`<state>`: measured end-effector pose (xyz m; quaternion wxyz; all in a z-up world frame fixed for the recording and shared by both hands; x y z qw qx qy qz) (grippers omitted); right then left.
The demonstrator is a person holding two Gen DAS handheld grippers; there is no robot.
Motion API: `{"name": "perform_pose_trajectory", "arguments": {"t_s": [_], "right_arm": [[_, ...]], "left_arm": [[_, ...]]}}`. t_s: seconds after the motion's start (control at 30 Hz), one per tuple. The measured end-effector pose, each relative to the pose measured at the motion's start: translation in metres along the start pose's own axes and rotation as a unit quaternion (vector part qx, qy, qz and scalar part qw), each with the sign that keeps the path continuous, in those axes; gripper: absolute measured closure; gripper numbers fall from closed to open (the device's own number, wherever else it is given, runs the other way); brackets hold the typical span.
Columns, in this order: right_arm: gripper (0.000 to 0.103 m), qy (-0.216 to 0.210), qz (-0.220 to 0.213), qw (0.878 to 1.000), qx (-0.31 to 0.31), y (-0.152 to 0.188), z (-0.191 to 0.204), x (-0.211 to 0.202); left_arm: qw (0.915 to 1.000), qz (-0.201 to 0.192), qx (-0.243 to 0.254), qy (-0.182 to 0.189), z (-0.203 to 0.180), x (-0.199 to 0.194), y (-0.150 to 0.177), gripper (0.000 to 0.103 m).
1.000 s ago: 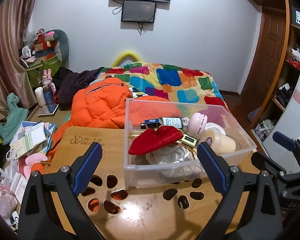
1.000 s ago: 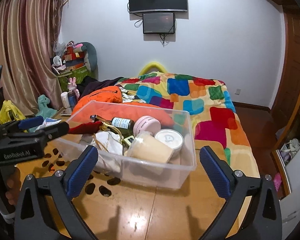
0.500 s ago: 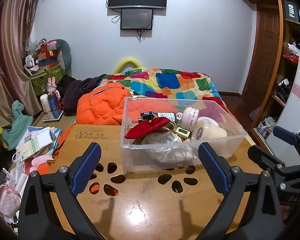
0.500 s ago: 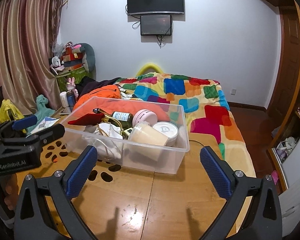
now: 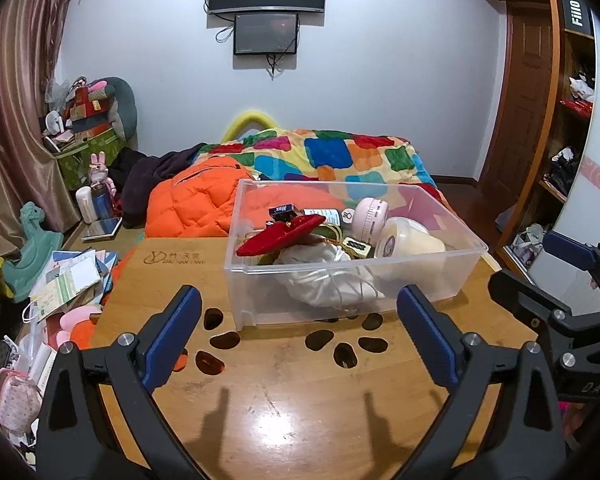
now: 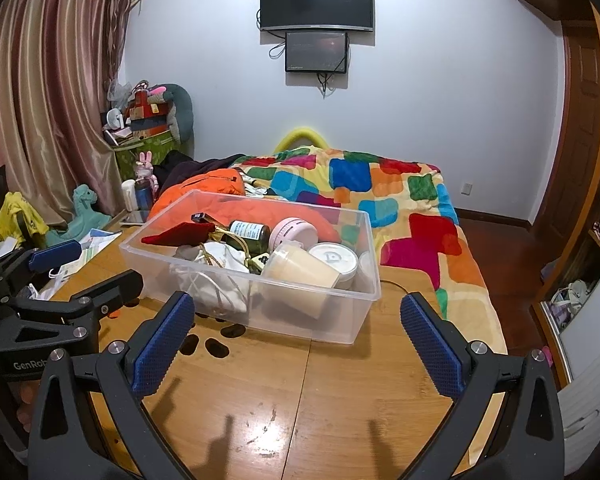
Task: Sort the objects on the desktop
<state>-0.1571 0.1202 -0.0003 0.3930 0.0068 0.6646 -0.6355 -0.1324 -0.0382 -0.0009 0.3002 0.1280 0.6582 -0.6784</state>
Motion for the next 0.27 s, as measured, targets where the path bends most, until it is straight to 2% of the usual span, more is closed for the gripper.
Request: {"name": "perform_pose_trajectory", "arguments": {"t_s": [0.13,0.27], "right_arm": [[0.001,-0.003,0.006,1.0,0.003,0.0016,-0.0003,0.0041],[0.001,-0.004,0.009,1.0,0.003,0.0038,-0.0002,0.0061]], "left_arm": [[1.0,-0.005,0.001,-0.001,-0.0018,0.0001,0.0018,0.004],[0.9999,-0.002,-0.009,0.014,0.001,-0.0002,0.001,0.004]]}}
Point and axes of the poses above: each gripper's, at about its wrist camera, not at the fingertips, and x roughly the way its jaws point, z to its left, y to its underside, the point moved 4 cm from there along x, roughly the way its jaws point, and after that the axes turned 14 degrees about -y, right-handed, at the moved point
